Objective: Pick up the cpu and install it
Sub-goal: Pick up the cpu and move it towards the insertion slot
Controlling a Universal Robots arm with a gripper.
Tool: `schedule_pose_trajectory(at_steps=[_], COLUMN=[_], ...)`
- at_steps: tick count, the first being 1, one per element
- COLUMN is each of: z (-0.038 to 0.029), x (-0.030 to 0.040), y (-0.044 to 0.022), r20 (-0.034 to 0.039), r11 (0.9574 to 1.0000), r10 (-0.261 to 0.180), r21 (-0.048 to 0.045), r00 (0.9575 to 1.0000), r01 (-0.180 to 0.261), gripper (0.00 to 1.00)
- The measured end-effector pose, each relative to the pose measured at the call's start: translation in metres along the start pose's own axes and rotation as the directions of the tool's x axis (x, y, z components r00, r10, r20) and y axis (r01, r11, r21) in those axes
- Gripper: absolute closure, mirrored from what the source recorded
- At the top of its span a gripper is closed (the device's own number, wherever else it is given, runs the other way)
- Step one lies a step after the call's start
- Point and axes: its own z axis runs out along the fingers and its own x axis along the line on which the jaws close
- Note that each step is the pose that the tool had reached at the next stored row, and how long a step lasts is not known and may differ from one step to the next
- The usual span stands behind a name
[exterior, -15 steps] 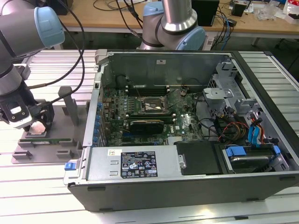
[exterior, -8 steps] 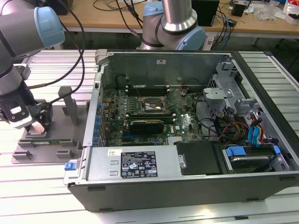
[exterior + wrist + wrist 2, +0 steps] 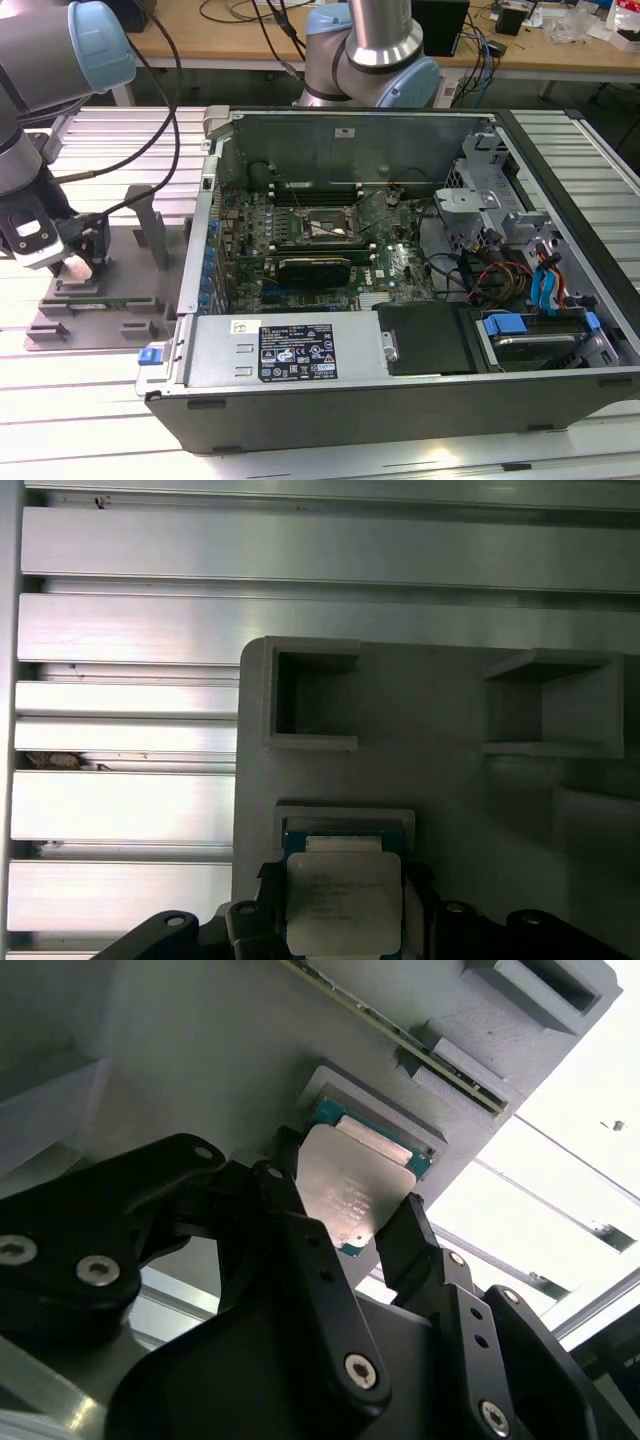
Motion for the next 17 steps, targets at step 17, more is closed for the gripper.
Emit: schedule_pose_trajectory(at_steps=[17], z=[-0.0214], x=[-0.0006], y=[0.0006], r20=[0.0000], r11=[1.0000], r10=[0.000], r21=[0.0000], r00=[1.0000], r01=[0.000], gripper=[0.45])
